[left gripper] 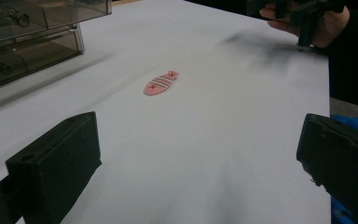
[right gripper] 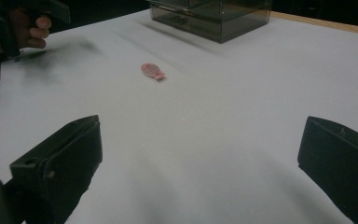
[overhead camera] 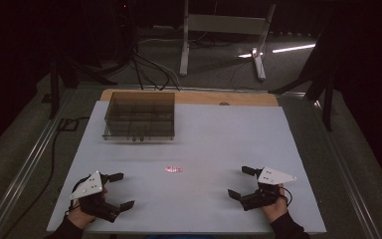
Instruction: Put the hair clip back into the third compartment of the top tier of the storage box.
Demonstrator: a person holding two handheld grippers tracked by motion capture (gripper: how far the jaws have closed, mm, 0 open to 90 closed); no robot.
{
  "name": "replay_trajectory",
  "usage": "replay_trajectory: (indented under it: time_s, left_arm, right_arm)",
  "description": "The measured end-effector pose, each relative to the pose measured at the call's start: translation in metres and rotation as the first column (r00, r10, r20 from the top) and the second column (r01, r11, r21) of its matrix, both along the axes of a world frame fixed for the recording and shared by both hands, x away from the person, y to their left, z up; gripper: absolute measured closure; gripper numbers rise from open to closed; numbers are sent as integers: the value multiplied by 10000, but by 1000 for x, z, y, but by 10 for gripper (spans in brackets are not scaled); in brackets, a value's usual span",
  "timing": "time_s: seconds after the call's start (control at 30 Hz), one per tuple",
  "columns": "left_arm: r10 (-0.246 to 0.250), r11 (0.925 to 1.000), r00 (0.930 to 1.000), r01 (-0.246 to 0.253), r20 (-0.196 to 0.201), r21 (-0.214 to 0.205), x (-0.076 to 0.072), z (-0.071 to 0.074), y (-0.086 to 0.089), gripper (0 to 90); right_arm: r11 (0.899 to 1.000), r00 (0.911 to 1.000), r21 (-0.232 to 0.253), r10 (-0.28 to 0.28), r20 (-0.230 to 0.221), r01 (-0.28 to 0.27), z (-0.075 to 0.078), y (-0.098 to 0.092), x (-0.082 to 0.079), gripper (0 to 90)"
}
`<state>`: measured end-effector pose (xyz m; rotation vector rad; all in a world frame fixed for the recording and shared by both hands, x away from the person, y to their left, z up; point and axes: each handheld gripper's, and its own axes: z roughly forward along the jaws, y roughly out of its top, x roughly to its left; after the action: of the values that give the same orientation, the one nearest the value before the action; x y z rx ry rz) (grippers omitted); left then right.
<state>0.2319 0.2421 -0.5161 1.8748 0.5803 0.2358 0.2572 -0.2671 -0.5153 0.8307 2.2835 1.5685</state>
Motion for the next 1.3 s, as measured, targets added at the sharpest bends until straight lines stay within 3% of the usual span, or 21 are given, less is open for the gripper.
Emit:
replay_trajectory:
  time_s: [0.93, 1.3]
  left_arm:
    - [-290, 9985, 9994, 297, -172, 457, -1, -2, -6, 5]
    - [-549, 9974, 9985, 549, -12, 473, 1, 13, -12, 5]
  right_arm:
    - [9999, 10000, 144, -48, 79, 47, 5, 3, 0, 0]
    - [9998, 10000, 193, -54, 72, 52, 6, 4, -1, 0]
